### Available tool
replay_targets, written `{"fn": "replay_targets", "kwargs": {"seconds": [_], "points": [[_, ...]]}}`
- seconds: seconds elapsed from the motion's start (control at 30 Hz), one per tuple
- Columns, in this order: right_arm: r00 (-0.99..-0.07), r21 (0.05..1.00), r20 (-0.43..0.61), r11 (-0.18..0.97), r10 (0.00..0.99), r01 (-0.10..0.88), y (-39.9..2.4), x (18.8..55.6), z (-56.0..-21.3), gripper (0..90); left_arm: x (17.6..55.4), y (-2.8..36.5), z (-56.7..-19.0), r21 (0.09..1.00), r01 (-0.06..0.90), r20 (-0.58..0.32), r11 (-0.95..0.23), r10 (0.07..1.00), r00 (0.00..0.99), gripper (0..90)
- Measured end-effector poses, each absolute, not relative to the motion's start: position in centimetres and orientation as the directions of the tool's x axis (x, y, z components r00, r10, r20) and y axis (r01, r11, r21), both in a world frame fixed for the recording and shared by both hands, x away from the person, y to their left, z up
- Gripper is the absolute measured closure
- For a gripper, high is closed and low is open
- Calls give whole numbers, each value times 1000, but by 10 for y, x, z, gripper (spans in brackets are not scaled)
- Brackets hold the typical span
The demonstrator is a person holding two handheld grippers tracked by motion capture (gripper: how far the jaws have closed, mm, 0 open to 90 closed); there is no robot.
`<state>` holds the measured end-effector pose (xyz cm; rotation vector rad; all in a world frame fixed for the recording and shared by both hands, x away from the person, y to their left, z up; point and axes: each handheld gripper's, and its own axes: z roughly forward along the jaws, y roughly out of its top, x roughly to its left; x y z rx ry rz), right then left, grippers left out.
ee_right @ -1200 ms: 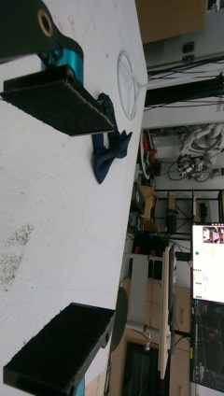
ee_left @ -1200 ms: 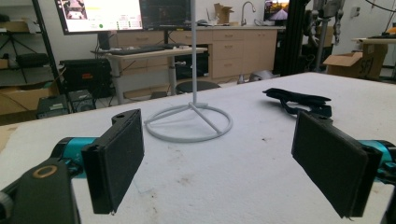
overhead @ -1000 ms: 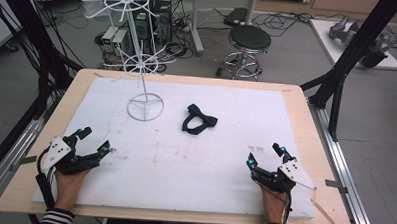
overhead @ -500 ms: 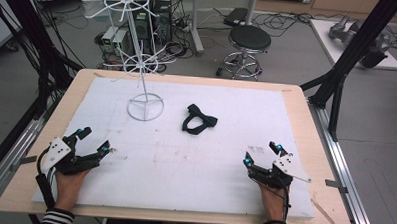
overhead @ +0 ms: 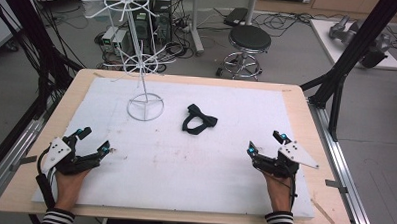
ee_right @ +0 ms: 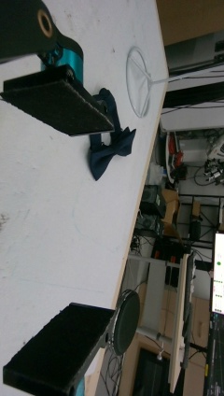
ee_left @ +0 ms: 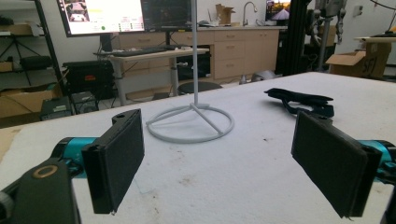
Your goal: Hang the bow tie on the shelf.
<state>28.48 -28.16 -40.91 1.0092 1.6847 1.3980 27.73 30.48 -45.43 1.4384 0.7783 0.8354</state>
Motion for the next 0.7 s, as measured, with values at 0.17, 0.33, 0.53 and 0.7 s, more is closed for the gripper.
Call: {"fn": "replay_targets", "kwargs": {"seconds": [0.17, 0.33, 0.53, 0.7], "points": [[-484, 986, -9, 87, 875, 140, -281, 297, -393, 88, 277, 305, -454, 999, -19, 36, -31, 860, 509, 174], [-494, 986, 3, 81, 869, 148, -279, 306, -382, 87, 277, 305, -454, 999, -18, 36, -31, 860, 509, 174], [-509, 984, -2, 92, 861, 151, -274, 317, -371, 87, 277, 305, -454, 999, -18, 36, -31, 860, 508, 174], [-527, 983, 27, 75, 849, 170, -271, 332, -365, 87, 278, 305, -454, 999, -18, 32, -27, 860, 509, 174]]}}
